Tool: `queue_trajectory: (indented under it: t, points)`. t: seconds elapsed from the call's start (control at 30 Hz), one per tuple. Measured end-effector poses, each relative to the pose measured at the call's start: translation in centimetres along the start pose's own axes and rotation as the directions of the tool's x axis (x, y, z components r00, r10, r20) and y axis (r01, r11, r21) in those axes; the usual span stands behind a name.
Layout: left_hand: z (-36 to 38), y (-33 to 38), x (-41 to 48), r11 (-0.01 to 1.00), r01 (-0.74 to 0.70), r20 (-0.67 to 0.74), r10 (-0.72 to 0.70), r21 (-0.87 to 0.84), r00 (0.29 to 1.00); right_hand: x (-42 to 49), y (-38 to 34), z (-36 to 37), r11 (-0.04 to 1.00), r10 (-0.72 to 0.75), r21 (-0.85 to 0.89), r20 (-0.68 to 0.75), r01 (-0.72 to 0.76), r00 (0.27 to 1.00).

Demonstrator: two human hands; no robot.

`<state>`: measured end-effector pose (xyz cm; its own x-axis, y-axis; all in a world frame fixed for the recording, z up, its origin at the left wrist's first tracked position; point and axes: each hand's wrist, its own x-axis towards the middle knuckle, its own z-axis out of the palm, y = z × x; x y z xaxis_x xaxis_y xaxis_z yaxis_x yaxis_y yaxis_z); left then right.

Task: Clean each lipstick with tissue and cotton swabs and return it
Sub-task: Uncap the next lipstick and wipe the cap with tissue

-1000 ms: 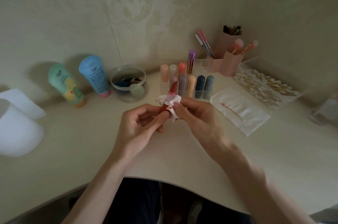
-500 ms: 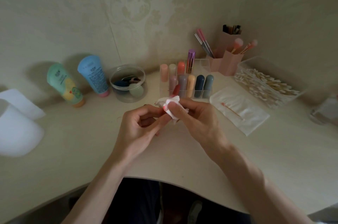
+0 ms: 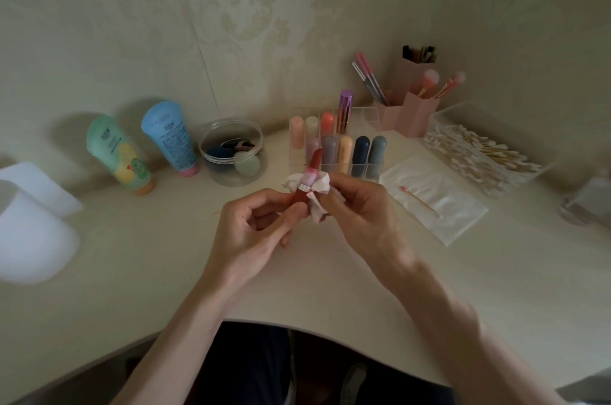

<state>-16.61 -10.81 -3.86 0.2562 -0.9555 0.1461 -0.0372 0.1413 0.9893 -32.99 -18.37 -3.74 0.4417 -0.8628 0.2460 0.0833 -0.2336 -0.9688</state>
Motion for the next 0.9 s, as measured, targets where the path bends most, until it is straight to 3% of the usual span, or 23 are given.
queue_trajectory:
  t: [0.2, 0.53, 0.73, 0.9]
  points:
    - [0.03, -0.58, 0.27, 1.0, 0.02, -0.043, -0.02, -0.015, 0.999, -0.48, -0.89, 0.07, 0.997, 0.073, 0.021, 0.003, -0.073, 0.997]
    - [0.15, -0.58, 0.05, 0.998, 0.013, -0.012, -0.012, 0.064, 1.0, -0.43, -0.82, -0.35, 0.997, 0.066, -0.033, 0.032, -0.065, 0.997]
    - [0.16, 0.16, 0.34, 0.992, 0.096, 0.032, -0.093, -0.082, 0.995, -0.4, -1.13, -0.5, 0.997, 0.072, 0.027, 0.036, -0.073, 0.997]
    - [0.13, -0.03, 0.12, 0.996, 0.052, -0.026, -0.054, -0.067, 0.998, -0.26, -0.33, -0.15, 0.998, 0.049, -0.032, -0.002, -0.049, 0.999]
